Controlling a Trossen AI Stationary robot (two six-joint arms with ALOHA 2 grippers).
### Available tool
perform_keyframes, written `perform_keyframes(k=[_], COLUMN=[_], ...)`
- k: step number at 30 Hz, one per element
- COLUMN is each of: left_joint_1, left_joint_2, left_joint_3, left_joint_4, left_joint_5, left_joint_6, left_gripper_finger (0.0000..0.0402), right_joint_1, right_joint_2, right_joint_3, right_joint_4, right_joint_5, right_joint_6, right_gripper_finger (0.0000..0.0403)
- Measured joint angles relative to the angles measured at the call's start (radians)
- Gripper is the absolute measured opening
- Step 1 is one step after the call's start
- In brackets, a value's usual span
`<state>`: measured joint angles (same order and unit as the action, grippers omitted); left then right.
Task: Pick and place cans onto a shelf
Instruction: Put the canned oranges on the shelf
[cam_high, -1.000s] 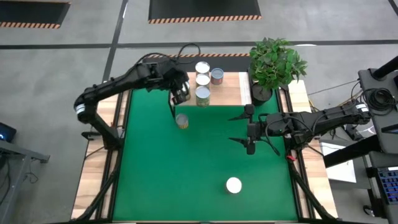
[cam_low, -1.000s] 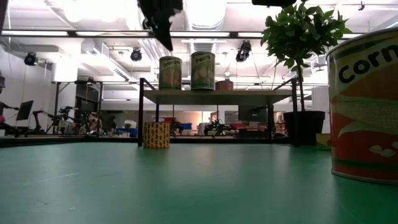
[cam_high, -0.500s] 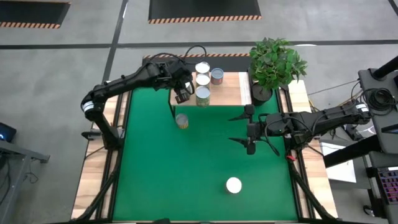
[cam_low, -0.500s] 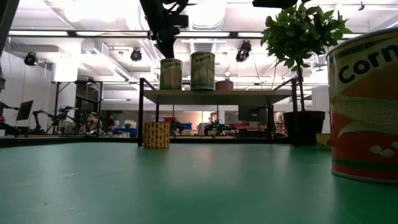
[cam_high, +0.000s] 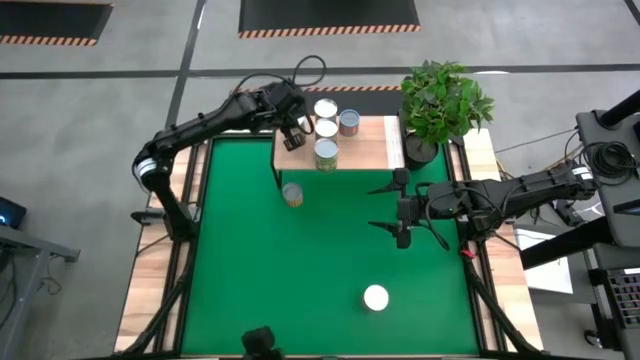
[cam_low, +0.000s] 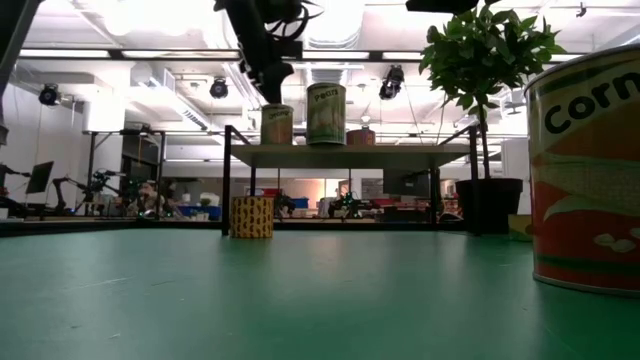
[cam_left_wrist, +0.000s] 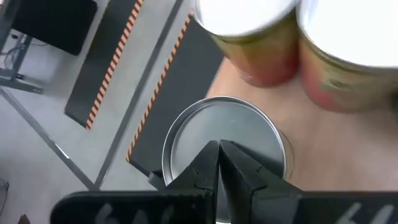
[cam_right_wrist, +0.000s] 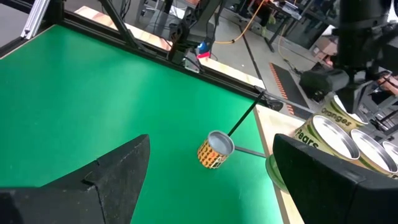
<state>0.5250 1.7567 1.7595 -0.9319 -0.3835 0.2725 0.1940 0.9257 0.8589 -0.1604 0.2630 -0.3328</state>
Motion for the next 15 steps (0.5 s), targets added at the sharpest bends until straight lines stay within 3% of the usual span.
perform_keyframes(k=[15], left_joint_1=[0.032], left_joint_2=[0.016], left_joint_3=[-0.002], left_joint_4=[0.073], left_joint_5=[-0.022], left_joint_6=[0.018], left_gripper_finger=[0.0000], right_joint_1=[0.000], right_joint_2=[0.000], right_joint_3=[0.000], right_joint_4=[0.000], right_joint_5=[0.000], right_joint_6=[0.000], right_gripper_finger=[0.0327])
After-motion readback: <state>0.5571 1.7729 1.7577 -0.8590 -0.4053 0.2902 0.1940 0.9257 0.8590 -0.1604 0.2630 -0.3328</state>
